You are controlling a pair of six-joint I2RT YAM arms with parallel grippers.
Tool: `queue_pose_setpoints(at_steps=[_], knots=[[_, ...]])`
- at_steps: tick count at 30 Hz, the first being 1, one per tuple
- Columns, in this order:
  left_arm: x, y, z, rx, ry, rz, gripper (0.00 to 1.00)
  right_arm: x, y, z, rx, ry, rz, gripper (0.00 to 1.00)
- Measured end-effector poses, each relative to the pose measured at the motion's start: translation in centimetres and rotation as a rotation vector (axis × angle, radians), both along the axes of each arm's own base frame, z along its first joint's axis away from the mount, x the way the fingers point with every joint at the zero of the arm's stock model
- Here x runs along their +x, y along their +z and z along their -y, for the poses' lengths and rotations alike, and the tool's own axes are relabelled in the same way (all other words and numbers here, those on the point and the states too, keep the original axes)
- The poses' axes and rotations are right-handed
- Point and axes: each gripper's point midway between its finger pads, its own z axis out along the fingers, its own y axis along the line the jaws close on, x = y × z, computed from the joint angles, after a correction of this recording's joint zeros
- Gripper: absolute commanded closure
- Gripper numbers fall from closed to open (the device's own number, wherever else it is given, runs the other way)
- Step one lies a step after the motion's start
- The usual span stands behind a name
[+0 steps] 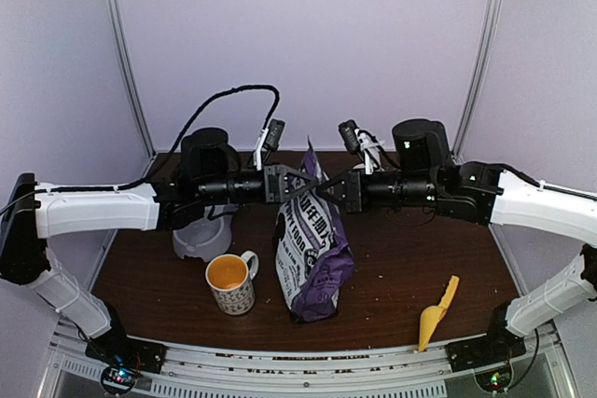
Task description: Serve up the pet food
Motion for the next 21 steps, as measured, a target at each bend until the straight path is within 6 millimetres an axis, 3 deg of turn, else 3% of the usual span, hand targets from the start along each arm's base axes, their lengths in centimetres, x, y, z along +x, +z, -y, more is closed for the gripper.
queue_pose_setpoints(at_steps=[12,21], knots=[[-0.1,-0.1,0.1,-0.023,0.015,0.022,1.0,0.5,-0.3,1.9,-0.133,-0.089,0.033,1.0],[-0.1,0.4,-0.2,-0.031,0.044,0.047,1.0,1.7,-2.7,4.9,-0.279,-0.244,0.005,1.0]])
